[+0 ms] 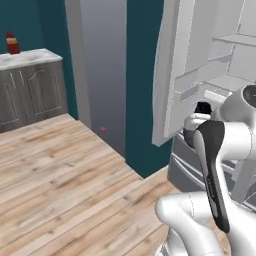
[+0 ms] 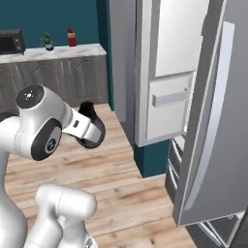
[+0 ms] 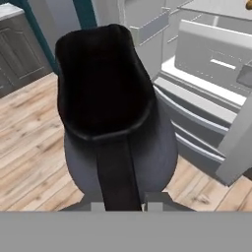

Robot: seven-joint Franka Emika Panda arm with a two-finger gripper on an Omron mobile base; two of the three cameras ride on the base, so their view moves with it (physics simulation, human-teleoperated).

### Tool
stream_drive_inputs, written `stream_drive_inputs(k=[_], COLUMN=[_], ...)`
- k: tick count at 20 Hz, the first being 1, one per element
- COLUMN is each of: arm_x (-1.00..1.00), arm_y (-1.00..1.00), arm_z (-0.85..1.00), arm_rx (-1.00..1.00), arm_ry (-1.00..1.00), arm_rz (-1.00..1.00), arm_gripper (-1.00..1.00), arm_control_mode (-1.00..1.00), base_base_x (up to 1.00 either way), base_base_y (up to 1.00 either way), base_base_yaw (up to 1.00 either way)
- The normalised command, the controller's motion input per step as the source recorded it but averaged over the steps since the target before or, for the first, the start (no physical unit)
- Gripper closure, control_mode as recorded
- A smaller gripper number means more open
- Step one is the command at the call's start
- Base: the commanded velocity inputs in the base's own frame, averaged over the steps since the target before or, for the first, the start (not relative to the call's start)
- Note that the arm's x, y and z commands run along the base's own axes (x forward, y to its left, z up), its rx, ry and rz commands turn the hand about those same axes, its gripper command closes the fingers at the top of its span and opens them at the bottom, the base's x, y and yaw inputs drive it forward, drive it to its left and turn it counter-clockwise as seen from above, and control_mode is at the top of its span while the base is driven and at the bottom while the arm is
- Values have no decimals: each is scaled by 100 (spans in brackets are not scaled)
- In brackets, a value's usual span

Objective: Move the apricot and lemon wedge from the top shelf to the second highest shelf to make space. Then, place the pitcher from the counter on the cleared top shelf.

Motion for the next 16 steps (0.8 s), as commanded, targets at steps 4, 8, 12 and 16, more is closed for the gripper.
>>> stream_drive_inputs(k=[4,8,12,16], arm_x=[0,0,0,0], arm_y=[0,0,0,0], arm_z=[0,0,0,0], arm_rx=[0,0,0,0], arm_ry=[0,0,0,0], arm_rz=[0,0,0,0], arm_gripper=[100,100,100,100], arm_control_mode=[100,100,100,100], base_base_x=[63,58,50,44], base_base_y=[0,4,7,19], base_base_yaw=[-35,-48,-59,-66])
